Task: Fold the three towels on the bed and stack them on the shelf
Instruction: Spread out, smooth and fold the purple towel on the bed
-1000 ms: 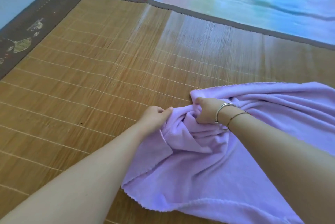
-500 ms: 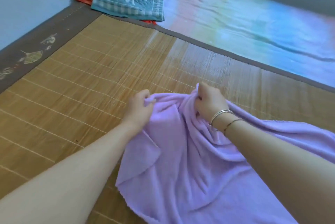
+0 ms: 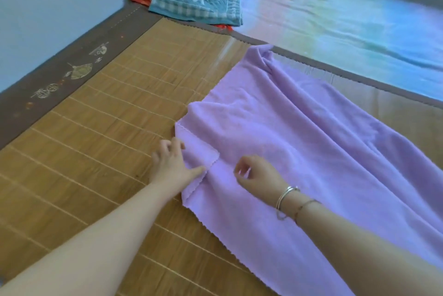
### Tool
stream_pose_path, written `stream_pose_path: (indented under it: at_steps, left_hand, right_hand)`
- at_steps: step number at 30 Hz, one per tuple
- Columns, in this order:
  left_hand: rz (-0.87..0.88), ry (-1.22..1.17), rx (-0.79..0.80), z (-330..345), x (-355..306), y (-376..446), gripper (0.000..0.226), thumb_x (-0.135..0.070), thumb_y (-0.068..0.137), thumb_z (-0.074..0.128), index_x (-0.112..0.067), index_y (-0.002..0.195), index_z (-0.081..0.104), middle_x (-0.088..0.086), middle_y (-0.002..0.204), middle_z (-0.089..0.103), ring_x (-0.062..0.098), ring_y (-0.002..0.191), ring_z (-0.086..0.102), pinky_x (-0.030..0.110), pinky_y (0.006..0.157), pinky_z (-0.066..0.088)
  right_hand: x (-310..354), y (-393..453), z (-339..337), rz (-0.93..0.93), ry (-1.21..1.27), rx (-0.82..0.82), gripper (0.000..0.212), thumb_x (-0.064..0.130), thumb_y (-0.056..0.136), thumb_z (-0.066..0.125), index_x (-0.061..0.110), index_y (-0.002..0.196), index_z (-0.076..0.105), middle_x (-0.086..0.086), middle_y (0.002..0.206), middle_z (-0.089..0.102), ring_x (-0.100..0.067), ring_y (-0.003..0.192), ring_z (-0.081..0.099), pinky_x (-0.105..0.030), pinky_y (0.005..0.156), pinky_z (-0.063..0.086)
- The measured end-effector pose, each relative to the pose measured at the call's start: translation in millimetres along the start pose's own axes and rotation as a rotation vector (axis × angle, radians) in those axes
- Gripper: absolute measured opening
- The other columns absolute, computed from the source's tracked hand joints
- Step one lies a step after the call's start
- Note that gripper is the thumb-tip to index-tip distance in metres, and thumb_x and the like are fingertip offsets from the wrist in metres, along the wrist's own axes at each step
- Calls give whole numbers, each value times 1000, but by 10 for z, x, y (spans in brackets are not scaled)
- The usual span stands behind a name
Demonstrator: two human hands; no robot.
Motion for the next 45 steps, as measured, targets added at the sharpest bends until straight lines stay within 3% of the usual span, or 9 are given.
stream_pose_path:
  at_steps: [5,8,12,17,21,24,38,42,45]
  left_hand:
    - [87,214,126,260,-33,-250,40,-45,73,70,-24,95,44,-4,109,33,24,101,40,36,79,39]
    - [65,99,91,187,64,-231,14,-20,78,61,-18,82,47,3,103,44,27,86,49,33,67,35]
    - [-69,-173,-78,-90,434,-292,16,-14,76,61,-14,76,45,3,77,52,26,70,49,32,55,30]
    - [-308,-221,-137,-360,1158,-621,17,-10,78,60,-10,88,46,0,74,48,28,74,49,32,58,31]
    - [-494,-206,-49,-337,1706,-935,9,-20,79,55,-14,85,50,1,76,62,26,77,57,32,63,40]
    - [-511,-213,16,-291,1932,-1041,20,-37,76,54,-17,76,55,2,71,69,25,72,66,37,75,52]
    - [-482,-84,-314,-628,2302,-1774,22,-20,91,44,-17,70,42,-1,64,52,25,63,47,30,51,31]
    - [-485,23,-287,-587,2323,-1808,13,-21,93,49,-15,81,49,5,89,59,32,86,52,39,67,43]
    - [-403,134,-349,-711,2045,-1711,23,-16,83,64,-8,98,48,13,107,51,37,96,49,44,78,40]
  right_hand:
    - [163,-266,687,50,53,200,22,29,87,59,14,104,60,1,93,57,-10,77,48,-22,71,37]
    - [167,-270,826,114,67,184,35,29,83,64,11,111,54,-5,105,59,-17,88,53,-28,81,44]
    - [351,-433,1054,29,-294,222,63,49,73,67,14,118,41,-5,113,47,-26,102,50,-36,79,45]
    - [812,-631,1361,-193,-574,134,35,32,72,61,15,101,52,-8,101,56,-32,90,61,-34,57,36]
    - [934,-783,1683,-152,-318,396,8,28,80,53,22,85,52,-5,97,59,-32,92,57,-31,67,37]
    - [1013,-919,1839,-184,-277,559,26,30,80,54,24,64,34,4,68,47,-25,76,48,-29,59,33]
    - [1213,-1283,2148,-161,-225,848,22,28,83,55,23,68,40,6,66,47,-21,66,46,-28,58,37]
    - [1103,-1423,2221,158,96,985,30,43,91,47,17,81,58,-4,78,63,-20,63,59,-25,58,50]
    - [922,-1341,2070,289,229,910,41,44,96,39,14,81,62,-4,78,64,-20,61,60,-25,55,48]
Point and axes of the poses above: each hand's wrist, its own y-axis towards the middle knuckle, its own z-axis out of the palm, x = y × z, the point moved 10 cm from there along y, towards the middle knuckle
